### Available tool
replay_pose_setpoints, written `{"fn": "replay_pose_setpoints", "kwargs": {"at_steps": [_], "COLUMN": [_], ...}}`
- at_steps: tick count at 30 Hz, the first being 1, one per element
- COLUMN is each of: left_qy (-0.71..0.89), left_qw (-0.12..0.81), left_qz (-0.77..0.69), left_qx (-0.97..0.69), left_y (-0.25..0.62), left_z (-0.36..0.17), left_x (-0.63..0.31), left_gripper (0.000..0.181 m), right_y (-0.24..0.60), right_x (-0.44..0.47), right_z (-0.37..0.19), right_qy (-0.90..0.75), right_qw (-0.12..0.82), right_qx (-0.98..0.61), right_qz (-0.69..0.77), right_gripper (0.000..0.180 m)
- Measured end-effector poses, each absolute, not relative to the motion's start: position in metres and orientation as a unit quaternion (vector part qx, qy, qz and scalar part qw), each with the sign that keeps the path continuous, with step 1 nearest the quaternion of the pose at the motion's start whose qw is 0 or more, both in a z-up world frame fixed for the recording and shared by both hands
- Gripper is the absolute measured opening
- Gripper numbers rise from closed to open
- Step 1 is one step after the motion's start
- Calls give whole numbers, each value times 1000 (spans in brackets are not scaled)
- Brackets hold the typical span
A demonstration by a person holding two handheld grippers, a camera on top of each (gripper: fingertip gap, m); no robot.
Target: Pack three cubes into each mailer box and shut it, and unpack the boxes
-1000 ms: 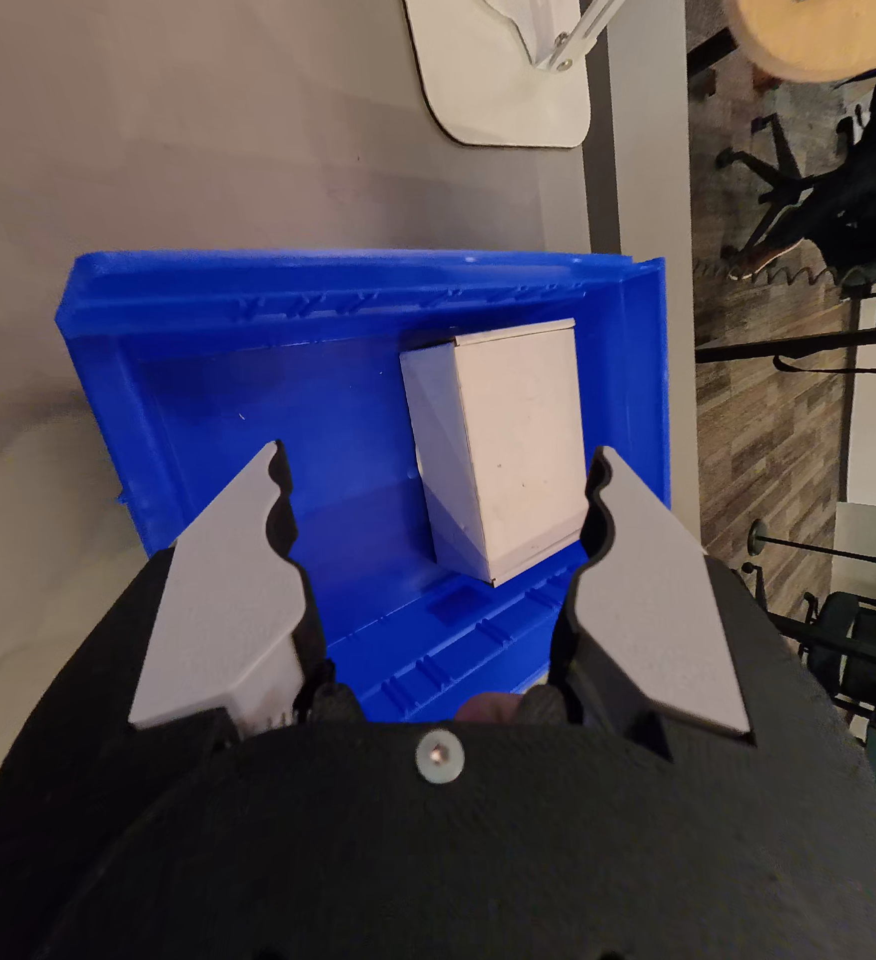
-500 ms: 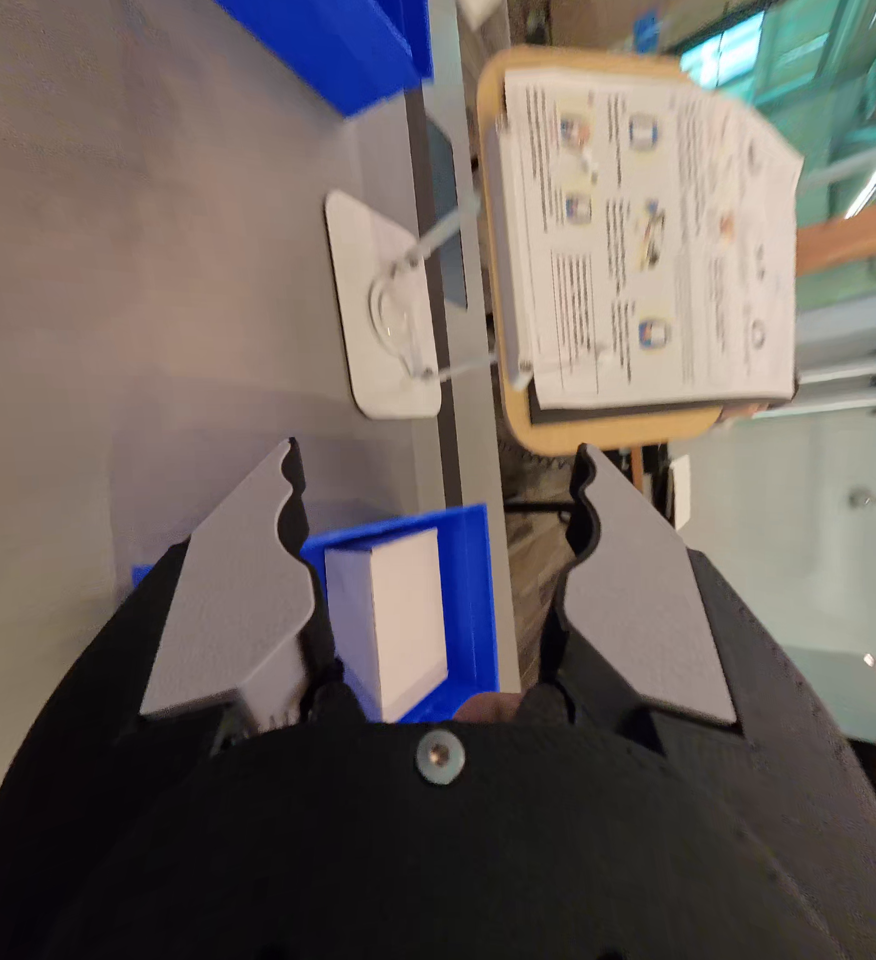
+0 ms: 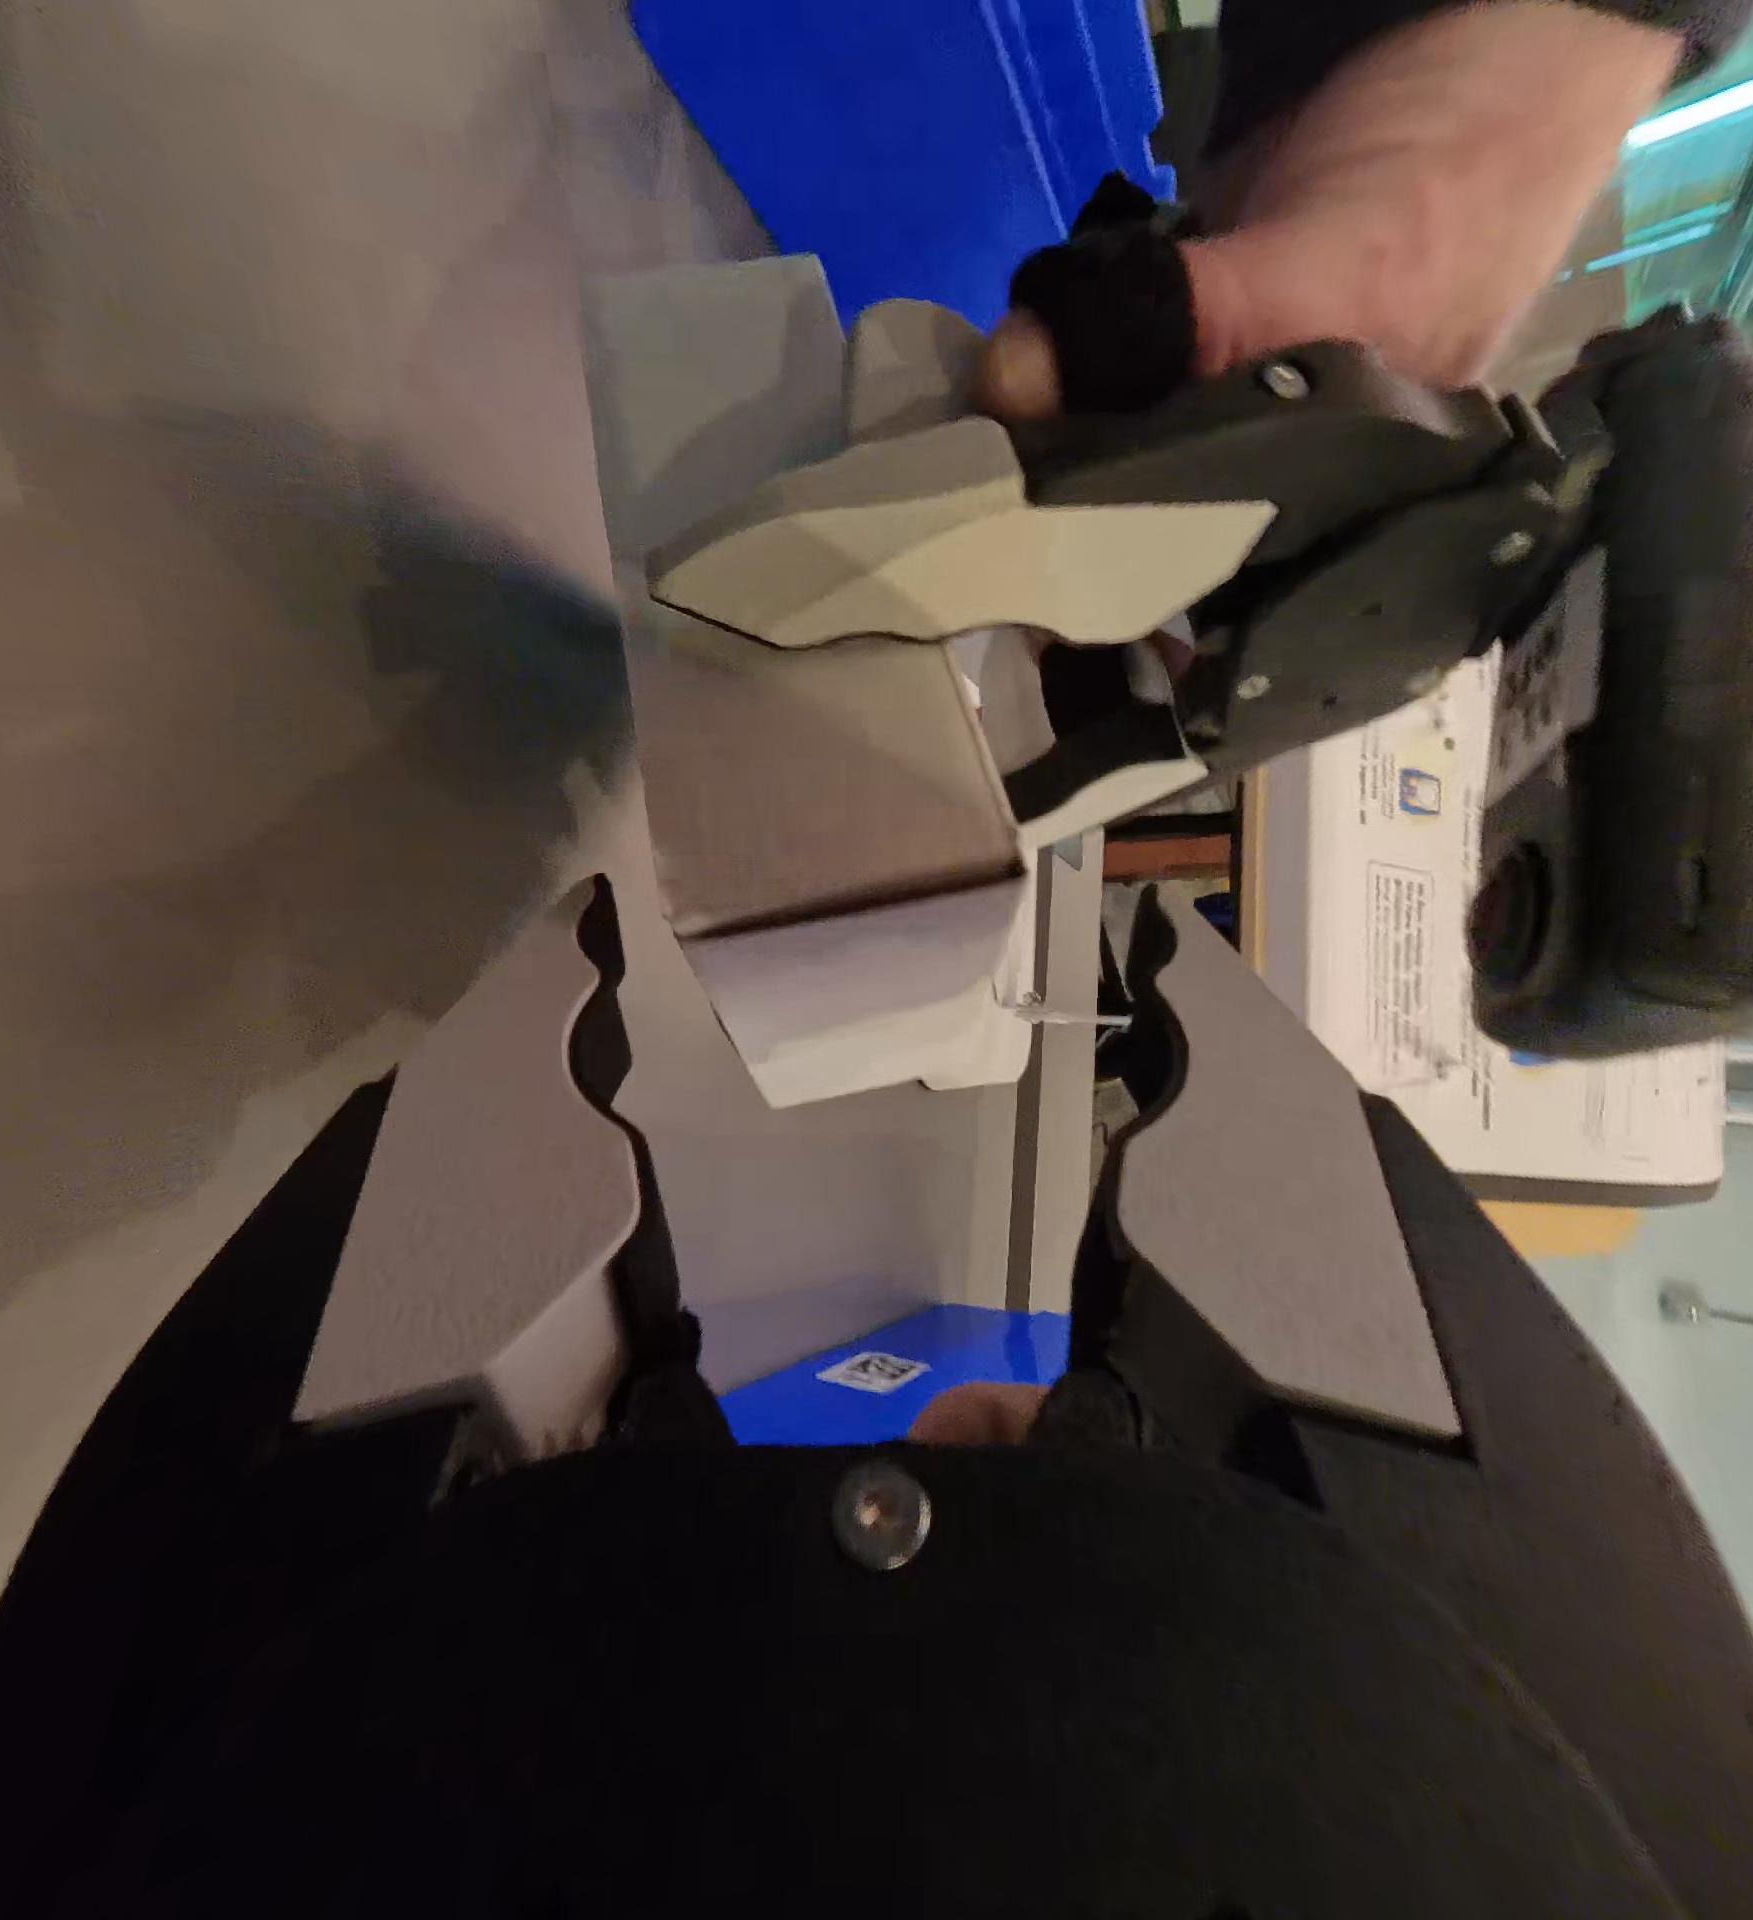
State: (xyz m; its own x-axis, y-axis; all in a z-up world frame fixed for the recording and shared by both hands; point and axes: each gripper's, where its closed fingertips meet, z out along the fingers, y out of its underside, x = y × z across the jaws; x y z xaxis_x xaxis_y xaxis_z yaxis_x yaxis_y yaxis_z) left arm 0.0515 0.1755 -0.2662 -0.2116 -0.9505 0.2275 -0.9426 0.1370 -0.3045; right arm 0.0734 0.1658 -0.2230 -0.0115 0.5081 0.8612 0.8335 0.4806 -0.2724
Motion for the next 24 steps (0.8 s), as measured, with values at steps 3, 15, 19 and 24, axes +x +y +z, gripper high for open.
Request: {"fn": "replay_pose_setpoints", "kwargs": {"at_steps": [3, 15, 19, 24], "left_qy": [748, 769, 793, 776], "left_qw": [-6, 147, 239, 328], "left_qz": [-225, -151, -21, 19], "left_qx": [-624, -603, -560, -538], "left_y": [167, 183, 190, 197], "left_z": [-270, -245, -250, -265], "left_x": [58, 41, 11, -3], "left_gripper": [124, 112, 118, 83], "right_y": [168, 177, 180, 179], "right_x": [68, 73, 77, 77], "right_z": [-240, -247, -253, -261], "right_qy": [-704, -637, -607, -606], "right_qw": [505, 517, 518, 510], "right_qx": [-478, -571, -603, -611], "right_qz": [-145, -33, -3, 6], "right_gripper": [75, 66, 66, 66]}}
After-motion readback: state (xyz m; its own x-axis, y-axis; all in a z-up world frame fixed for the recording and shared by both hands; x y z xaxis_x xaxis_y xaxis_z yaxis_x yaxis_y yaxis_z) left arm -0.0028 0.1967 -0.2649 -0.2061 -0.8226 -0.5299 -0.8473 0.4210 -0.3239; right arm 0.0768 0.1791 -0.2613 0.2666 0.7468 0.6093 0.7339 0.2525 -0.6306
